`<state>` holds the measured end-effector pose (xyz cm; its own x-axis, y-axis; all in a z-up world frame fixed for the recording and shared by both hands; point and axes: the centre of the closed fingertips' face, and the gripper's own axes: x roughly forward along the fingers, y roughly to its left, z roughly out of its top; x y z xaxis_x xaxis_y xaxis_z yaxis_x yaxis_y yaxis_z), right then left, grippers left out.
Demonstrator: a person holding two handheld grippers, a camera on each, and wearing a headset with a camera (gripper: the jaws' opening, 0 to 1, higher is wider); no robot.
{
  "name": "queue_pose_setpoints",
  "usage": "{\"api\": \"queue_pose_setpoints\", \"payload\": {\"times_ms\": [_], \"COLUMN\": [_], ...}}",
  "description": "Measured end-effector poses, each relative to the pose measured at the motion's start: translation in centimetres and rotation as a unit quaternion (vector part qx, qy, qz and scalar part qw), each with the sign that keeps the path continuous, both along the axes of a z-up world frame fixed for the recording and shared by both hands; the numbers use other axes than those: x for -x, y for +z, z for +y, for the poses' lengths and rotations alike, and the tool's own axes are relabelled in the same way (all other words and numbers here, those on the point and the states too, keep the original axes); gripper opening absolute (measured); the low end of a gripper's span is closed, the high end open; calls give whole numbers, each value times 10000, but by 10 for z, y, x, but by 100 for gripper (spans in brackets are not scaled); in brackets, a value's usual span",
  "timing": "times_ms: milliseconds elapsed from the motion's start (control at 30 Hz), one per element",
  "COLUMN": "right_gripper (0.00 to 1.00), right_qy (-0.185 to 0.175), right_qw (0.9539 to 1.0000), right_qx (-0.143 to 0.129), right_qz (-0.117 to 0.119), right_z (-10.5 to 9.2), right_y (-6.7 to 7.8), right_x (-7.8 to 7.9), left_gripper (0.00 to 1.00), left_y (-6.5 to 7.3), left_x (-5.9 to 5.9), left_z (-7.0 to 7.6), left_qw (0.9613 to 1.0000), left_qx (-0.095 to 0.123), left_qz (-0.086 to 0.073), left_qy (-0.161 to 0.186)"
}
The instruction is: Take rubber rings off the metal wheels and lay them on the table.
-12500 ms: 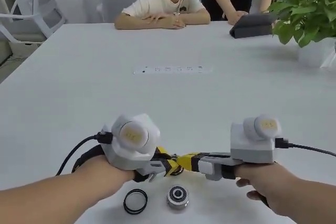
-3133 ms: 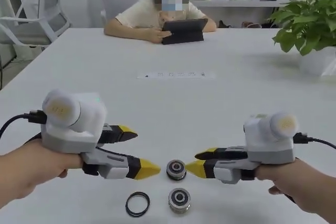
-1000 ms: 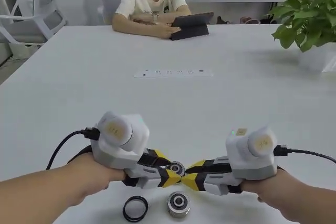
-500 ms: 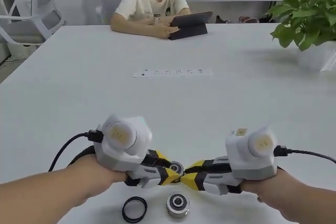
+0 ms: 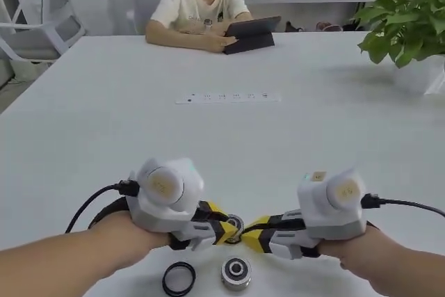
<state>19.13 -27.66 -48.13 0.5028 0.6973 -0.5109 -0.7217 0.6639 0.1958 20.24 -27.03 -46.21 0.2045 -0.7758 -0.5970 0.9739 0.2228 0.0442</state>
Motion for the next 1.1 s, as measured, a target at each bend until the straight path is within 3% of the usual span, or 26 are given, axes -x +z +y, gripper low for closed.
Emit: {"api": "queue_pose_setpoints", "payload": {"times_ms": [167, 367, 900, 933, 967, 1000, 1033, 1100], "right_gripper": [0, 0, 0, 0, 0, 0, 0, 0], "right_qy": [-311, -727, -1111, -1224, -1312, -1186, -1244, -1228], "right_qw": [9989, 9927, 9813, 9795, 9741, 9729, 9762, 9764], "right_qx": [-240, -741, -1290, -1379, -1634, -1649, -1513, -1526], "right_qz": [244, 609, 900, 805, 854, 1104, 928, 909], "right_z": [-1, -2, -6, -9, -8, -4, -7, -4], "right_y": [0, 2, 9, 12, 18, 16, 15, 17], "right_x": [-1, -3, -1, -6, -8, -1, -4, -4], "left_gripper": [7, 7, 7, 7, 7, 7, 7, 7], "left_y": [-1, -1, 0, 0, 0, 0, 0, 0], "left_x": [-1, -3, -4, -4, -4, -4, -4, -3], "left_z": [1, 1, 1, 1, 1, 1, 1, 1], "left_qw": [10000, 10000, 9999, 9999, 9999, 9999, 9999, 9999], "left_qx": [-16, -26, -9, -10, -7, -6, -6, -10], "left_qz": [-11, -40, -51, -41, -38, -37, -36, -40], "left_qy": [46, 54, 128, 132, 136, 143, 147, 154]}}
